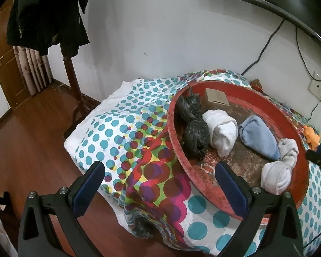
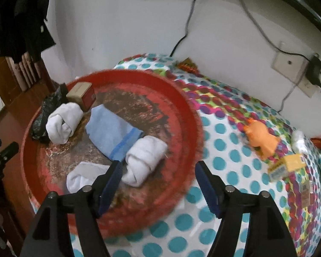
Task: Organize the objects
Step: 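Move the right tool to the red barcode box and grasp it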
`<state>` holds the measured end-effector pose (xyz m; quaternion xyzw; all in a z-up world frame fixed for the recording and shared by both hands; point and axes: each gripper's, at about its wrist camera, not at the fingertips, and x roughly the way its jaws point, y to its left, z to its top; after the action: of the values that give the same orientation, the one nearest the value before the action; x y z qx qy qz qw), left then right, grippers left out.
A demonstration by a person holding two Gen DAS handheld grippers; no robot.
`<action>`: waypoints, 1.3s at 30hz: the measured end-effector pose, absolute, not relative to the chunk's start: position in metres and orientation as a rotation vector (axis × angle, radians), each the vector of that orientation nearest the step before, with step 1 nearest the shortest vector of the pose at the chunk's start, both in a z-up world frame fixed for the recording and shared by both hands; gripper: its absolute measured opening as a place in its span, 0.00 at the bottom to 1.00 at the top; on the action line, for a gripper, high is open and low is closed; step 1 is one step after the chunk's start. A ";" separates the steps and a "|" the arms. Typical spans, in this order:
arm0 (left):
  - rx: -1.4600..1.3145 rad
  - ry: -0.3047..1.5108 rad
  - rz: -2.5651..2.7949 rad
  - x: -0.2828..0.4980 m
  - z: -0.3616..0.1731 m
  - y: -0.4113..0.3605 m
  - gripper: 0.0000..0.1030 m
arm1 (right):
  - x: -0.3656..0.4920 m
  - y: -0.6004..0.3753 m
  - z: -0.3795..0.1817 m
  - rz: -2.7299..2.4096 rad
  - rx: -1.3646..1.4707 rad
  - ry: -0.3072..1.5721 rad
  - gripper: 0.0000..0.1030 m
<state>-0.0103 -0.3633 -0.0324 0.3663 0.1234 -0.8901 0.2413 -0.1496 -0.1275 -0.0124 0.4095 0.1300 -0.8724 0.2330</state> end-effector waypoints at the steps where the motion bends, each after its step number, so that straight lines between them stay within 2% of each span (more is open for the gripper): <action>1: 1.006 0.336 -2.435 -0.011 -0.033 -0.363 1.00 | -0.150 -0.119 -0.010 -2.404 1.122 0.343 0.70; 11: 1.016 0.264 -2.435 -0.013 -0.035 -0.353 1.00 | -0.181 0.011 -0.005 -2.597 1.147 0.297 0.70; 16: 1.022 0.254 -2.440 -0.014 -0.037 -0.347 1.00 | -0.201 0.083 -0.022 -2.697 1.226 0.317 0.70; 20: 1.014 0.169 -2.434 -0.016 -0.037 -0.335 1.00 | -0.212 0.132 -0.041 -2.747 1.274 0.265 0.70; 33: 0.945 0.053 -2.547 -0.014 -0.032 -0.312 1.00 | -0.248 0.146 -0.079 -2.732 1.294 0.242 0.70; 39: 0.951 0.038 -2.594 -0.017 -0.018 -0.296 1.00 | -0.256 0.150 -0.081 -2.712 1.299 0.174 0.68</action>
<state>-0.0172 -0.2960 -0.0182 0.3380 0.0136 -0.9221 0.1879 -0.2561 0.1501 -0.0814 0.4303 0.0576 -0.8985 0.0647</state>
